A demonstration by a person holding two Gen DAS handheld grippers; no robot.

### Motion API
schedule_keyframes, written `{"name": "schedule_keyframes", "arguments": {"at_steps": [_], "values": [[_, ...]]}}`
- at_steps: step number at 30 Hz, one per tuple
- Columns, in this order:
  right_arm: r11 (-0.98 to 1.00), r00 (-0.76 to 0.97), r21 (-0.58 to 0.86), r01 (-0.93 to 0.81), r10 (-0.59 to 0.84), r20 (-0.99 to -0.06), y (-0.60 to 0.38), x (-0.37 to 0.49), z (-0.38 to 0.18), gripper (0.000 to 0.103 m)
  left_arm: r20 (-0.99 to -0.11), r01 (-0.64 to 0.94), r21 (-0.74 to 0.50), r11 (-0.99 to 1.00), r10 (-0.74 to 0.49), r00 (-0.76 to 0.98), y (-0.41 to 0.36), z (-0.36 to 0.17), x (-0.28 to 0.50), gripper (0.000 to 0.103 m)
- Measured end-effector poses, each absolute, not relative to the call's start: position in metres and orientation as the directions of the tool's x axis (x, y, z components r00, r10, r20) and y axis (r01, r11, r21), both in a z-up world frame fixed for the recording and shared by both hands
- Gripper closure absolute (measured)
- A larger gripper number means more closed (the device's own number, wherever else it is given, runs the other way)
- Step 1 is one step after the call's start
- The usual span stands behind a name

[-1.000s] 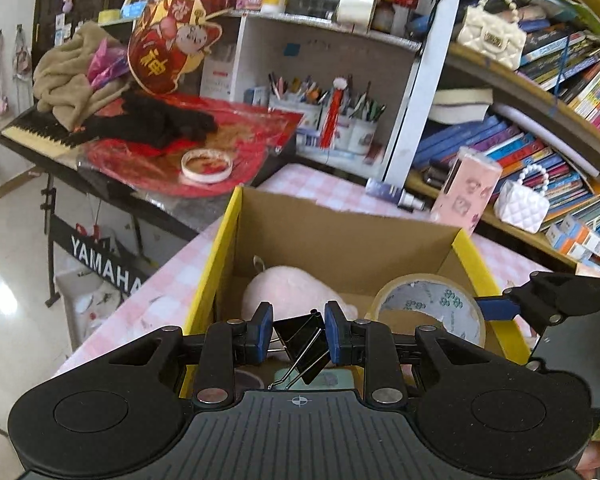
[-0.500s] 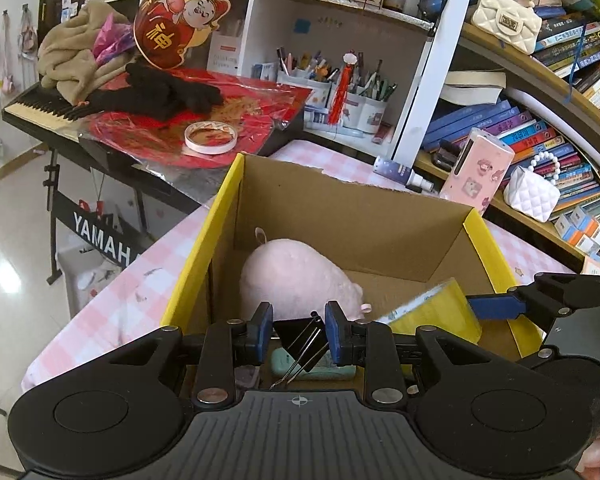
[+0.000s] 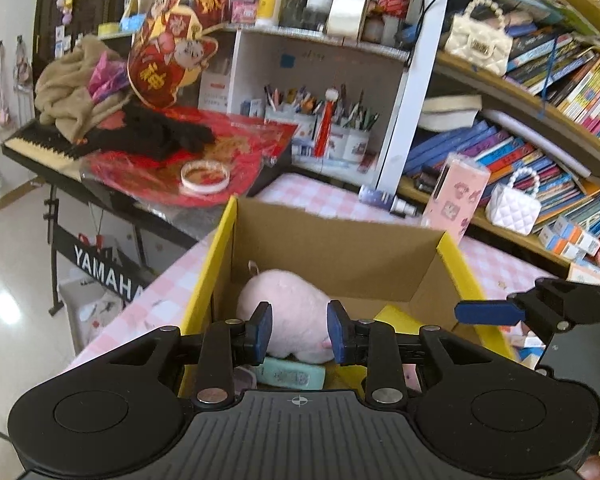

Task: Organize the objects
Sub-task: 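Open both grippers to drop the clip and tape roll into the box, then withdraw both grippers from the box toward the table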

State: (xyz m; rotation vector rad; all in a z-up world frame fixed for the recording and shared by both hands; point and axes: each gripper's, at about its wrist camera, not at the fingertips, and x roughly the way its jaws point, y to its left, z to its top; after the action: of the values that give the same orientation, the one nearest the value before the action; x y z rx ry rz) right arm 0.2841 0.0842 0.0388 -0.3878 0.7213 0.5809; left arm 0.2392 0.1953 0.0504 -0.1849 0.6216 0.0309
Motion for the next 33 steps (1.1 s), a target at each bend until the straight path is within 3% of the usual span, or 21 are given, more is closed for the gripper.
{"name": "schedule_keyframes", "arguments": {"at_steps": [5, 7, 12, 20, 33], "values": [[0.814, 0.661, -0.127, -0.567, 0.357, -0.660, 0.075, 0.265, 0.056, 0.013, -0.525, -0.076, -0.156, 0.985, -0.018, 0.851, 0.196, 0.071, 0.217, 0.065], [0.830, 0.680, -0.116, -0.545, 0.357, -0.640, 0.071, 0.255, 0.063, 0.013, -0.500, -0.068, -0.154, 0.986, -0.018, 0.866, 0.196, 0.078, 0.205, 0.057], [0.867, 0.737, -0.092, -0.490, 0.355, -0.575, 0.058, 0.223, 0.080, 0.013, -0.454, -0.045, -0.119, 0.992, -0.014, 0.891, 0.191, 0.090, 0.172, 0.052], [0.929, 0.793, -0.060, -0.365, 0.276, -0.543, 0.042, 0.169, 0.074, 0.013, -0.416, -0.059, -0.087, 0.994, 0.017, 0.909, 0.186, 0.086, 0.114, 0.024], [0.989, 0.779, -0.016, -0.150, 0.108, -0.617, 0.029, 0.082, 0.027, 0.015, -0.507, -0.105, -0.070, 0.992, 0.055, 0.860, 0.191, 0.044, 0.051, 0.021]]}}
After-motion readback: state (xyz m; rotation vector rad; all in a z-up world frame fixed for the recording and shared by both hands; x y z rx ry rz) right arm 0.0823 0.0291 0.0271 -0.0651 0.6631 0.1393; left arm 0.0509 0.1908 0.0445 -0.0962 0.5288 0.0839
